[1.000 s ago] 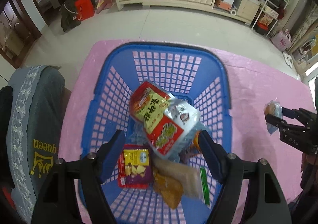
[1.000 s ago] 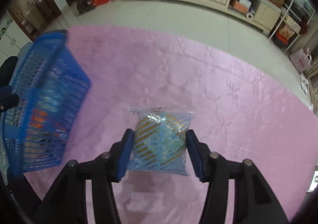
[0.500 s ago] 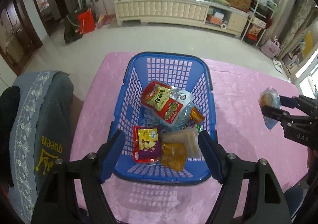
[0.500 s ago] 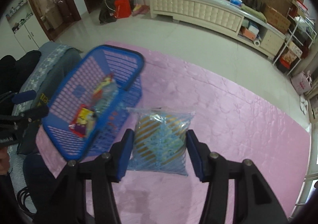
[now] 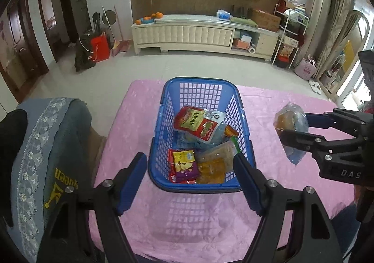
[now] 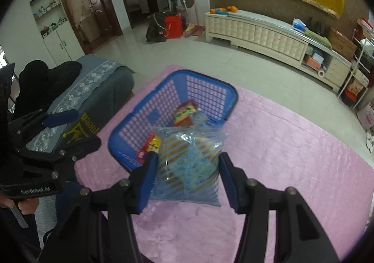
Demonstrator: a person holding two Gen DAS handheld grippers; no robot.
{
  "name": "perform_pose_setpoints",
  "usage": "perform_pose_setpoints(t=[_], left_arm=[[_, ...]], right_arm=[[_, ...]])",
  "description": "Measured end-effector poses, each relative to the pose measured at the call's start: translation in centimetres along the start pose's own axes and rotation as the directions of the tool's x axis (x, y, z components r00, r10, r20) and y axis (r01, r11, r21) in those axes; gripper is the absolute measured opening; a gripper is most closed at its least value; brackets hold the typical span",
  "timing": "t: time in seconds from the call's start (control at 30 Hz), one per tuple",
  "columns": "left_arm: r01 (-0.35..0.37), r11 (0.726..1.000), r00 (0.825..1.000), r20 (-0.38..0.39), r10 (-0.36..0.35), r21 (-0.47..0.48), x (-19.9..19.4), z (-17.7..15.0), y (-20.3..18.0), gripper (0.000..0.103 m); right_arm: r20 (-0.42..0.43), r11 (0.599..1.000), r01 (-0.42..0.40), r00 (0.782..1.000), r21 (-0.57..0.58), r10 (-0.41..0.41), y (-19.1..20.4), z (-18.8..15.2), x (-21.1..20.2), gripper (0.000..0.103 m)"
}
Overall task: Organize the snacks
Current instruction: 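Carry the candy bag with the right tool over the basket, then lower the candy bag into the basket and open the right tool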
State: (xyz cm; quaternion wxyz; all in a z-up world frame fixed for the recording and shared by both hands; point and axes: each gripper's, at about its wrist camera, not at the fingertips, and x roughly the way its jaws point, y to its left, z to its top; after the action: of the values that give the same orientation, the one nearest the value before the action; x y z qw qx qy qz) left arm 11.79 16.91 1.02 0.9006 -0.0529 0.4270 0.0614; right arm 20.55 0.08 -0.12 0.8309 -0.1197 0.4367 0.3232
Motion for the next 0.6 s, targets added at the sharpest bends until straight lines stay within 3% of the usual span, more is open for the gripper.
perform_pose_setpoints(t=[0.17, 0.2, 0.27, 0.43, 0.6], left_arm=[[-0.018, 1.000, 0.999, 0.051, 0.018, -0.007, -0.2, -0.9, 1.9, 0.074], [-0.019, 1.000, 0.999, 0.050, 0.020, -0.012, 0.0, -1.0, 2.1, 0.074], [-0.031, 0.999, 0.999, 0.040, 0.031, -0.016, 0.6, -1.2, 2.6, 0.085], [-0.068, 0.998, 0.997, 0.027, 0.068, -0.001, 2.1, -1.6, 3.5, 0.086], [-0.050, 0.998, 0.999, 0.016, 0.050, -0.031, 3.5, -2.1, 4.7, 0.087]], right_arm=[[0.000, 1.000, -0.016, 1.000, -0.003, 0.016, 1.6, 0.5, 1.0, 0.058], [-0.001, 1.000, -0.018, 1.000, -0.005, 0.018, 1.7, 0.5, 1.2, 0.058], [-0.012, 1.000, -0.019, 1.000, -0.014, 0.019, 2.1, 0.6, 2.2, 0.058], [-0.053, 0.999, -0.024, 0.998, -0.027, 0.023, 3.0, 0.8, 4.6, 0.058], [-0.090, 0.998, -0.024, 0.996, -0.058, 0.018, 4.2, 1.2, 6.9, 0.058]])
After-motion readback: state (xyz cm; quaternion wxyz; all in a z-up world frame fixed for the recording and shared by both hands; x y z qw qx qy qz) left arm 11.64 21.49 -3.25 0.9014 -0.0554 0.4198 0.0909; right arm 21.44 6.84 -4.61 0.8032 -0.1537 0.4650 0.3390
